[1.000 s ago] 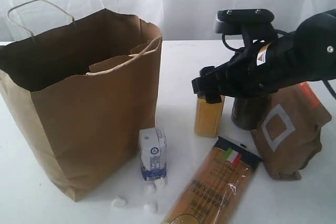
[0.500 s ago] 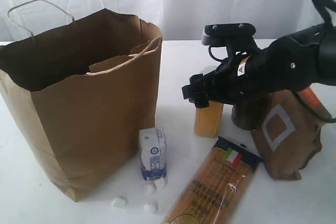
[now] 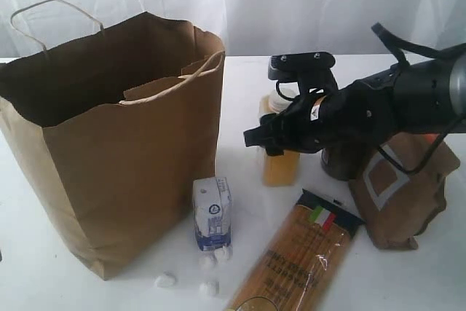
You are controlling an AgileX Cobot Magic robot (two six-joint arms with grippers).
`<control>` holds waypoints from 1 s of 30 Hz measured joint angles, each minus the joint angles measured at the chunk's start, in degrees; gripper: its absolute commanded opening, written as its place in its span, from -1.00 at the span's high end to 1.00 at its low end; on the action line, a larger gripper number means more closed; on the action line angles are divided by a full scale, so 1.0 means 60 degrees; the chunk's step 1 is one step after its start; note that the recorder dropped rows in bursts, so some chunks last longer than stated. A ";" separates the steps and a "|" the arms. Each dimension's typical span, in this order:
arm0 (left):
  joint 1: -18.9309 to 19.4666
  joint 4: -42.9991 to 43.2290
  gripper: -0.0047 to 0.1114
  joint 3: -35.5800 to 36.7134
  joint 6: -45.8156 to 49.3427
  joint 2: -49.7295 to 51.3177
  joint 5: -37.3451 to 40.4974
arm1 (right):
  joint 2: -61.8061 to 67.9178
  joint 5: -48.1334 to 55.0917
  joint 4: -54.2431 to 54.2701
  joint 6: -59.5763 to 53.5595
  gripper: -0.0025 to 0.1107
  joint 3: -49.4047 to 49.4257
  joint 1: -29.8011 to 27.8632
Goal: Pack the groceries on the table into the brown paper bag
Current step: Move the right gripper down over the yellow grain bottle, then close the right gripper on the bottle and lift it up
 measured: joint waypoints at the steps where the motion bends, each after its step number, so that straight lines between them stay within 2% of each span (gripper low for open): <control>1: 0.0000 0.0000 0.91 0.0000 0.0000 0.0000 0.0000 | 0.0000 -0.0024 0.0067 0.0000 0.46 0.0000 0.0000; 3: 0.0000 0.0000 0.91 0.0000 0.0000 0.0000 0.0000 | 0.0000 -0.0058 0.0013 0.0000 0.73 0.0000 0.0000; 5: 0.0000 -0.0017 0.91 0.0000 0.0000 0.0000 0.0000 | 0.0000 -0.0073 0.0013 0.0000 0.89 0.0000 0.0000; 7: 0.0000 -0.0017 0.91 0.0000 0.0000 0.0000 0.0000 | -0.0069 -0.0073 0.0067 0.0000 0.93 0.0000 0.0000; 14: 0.0000 -0.0017 0.91 0.0000 0.0000 0.0000 0.0000 | -0.1495 0.0644 -0.0517 -0.0249 0.96 0.0019 0.0000; 30: 0.0000 -0.0017 0.91 0.0000 0.0000 0.0000 0.0000 | -0.4331 0.0604 -0.0631 -0.1094 0.96 0.0019 0.0000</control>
